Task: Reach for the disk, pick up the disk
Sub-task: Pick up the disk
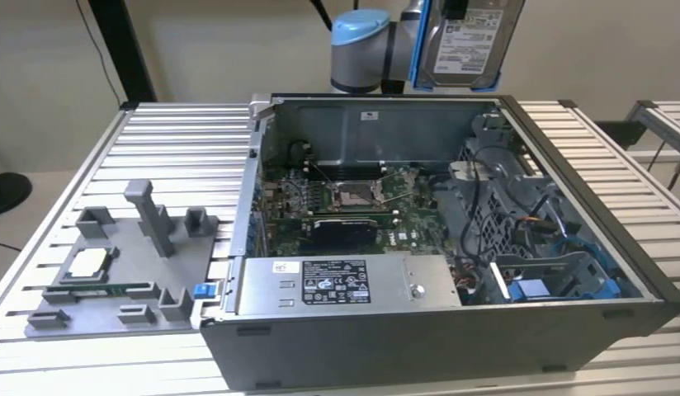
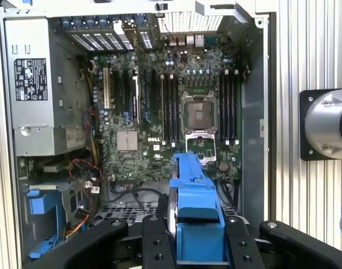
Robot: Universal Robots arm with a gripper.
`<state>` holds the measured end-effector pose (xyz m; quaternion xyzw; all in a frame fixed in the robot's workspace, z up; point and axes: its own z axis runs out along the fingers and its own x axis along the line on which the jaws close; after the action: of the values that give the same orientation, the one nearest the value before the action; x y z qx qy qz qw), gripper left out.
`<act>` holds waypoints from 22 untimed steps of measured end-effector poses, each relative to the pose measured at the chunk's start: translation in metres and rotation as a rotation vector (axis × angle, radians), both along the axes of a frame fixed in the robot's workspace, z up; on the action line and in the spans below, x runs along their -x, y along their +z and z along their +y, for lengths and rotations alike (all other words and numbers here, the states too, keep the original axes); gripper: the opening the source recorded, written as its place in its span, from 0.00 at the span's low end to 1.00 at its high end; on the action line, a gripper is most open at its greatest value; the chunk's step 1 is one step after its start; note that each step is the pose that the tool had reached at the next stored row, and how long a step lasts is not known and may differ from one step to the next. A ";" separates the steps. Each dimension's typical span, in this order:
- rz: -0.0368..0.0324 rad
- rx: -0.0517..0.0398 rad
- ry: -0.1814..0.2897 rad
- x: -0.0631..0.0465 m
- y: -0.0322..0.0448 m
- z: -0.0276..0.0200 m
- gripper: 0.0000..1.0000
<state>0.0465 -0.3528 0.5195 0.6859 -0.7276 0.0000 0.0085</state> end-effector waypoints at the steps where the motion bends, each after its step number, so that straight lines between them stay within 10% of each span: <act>1: 0.0000 0.0000 0.000 -0.003 0.0000 0.0000 0.00; 22: 0.0000 -0.0002 0.000 -0.068 -0.0001 0.0000 0.00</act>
<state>0.1144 -0.3528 0.5194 0.6859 -0.7276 -0.0001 0.0085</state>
